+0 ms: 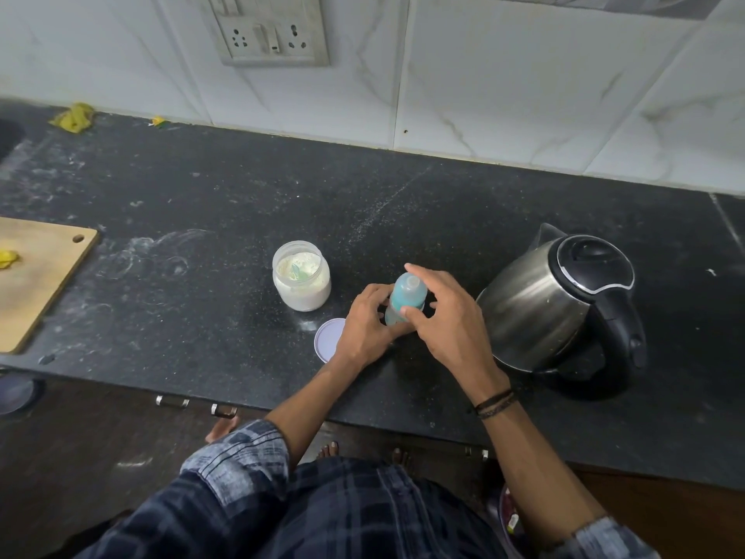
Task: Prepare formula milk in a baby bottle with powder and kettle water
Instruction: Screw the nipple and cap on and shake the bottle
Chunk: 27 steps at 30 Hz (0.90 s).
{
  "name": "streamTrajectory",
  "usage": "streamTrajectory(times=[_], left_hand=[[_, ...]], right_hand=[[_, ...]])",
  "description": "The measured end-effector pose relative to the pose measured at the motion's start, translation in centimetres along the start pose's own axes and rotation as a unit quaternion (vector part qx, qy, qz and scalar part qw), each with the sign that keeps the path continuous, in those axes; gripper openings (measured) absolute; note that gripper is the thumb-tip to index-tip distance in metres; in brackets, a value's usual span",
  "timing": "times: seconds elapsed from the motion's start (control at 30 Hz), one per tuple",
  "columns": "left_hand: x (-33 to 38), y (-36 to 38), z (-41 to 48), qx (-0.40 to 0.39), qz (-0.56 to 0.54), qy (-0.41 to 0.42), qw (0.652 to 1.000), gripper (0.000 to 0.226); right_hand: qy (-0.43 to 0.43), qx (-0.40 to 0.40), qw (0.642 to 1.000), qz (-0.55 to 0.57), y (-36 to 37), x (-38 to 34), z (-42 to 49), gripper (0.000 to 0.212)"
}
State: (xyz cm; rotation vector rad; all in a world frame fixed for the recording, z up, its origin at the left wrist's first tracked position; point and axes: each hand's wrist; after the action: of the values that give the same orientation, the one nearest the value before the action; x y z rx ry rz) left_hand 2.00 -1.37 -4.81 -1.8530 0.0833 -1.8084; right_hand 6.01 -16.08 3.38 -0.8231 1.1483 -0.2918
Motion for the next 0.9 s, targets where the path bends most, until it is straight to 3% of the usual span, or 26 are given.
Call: streamTrajectory(times=[0.17,0.33,0.43,0.6,0.77,0.9], left_hand=[[-0.09,0.01,0.02,0.009,0.013,-0.001,1.000,0.050],[-0.15,0.06,0.05,0.008,0.004,-0.001,1.000,0.047],[-0.19,0.03,0.06,0.007,0.012,0.004,1.000,0.048],[-0.37,0.12,0.14,0.002,0.000,-0.002,1.000,0.049],[-0.50,0.10,0.09,0.005,0.010,0.003,1.000,0.051],[-0.60,0.06,0.17,0.002,0.009,0.001,1.000,0.050]], right_hand=[[0.029,0.018,0.999,0.006,-0.12,-0.38,0.47,0.084],[0.029,-0.003,0.999,-0.036,0.08,-0.39,0.47,0.078],[0.040,0.012,0.998,-0.038,0.06,-0.58,0.53,0.093],[0.003,-0.017,0.999,-0.032,0.05,-0.19,0.07,0.075],[0.028,-0.009,0.999,-0.039,-0.18,-0.23,0.80,0.090],[0.025,-0.023,0.999,-0.034,0.08,-0.01,0.61,0.070]])
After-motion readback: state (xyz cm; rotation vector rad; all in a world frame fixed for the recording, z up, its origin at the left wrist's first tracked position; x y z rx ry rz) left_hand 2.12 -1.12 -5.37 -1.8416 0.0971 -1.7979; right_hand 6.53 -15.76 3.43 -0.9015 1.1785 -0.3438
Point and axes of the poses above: each hand's wrist, its own z-axis towards the middle knuckle, its own y-axis out of the palm, x = y × z, and after that the axes turned 3 degrees about x, right-handed
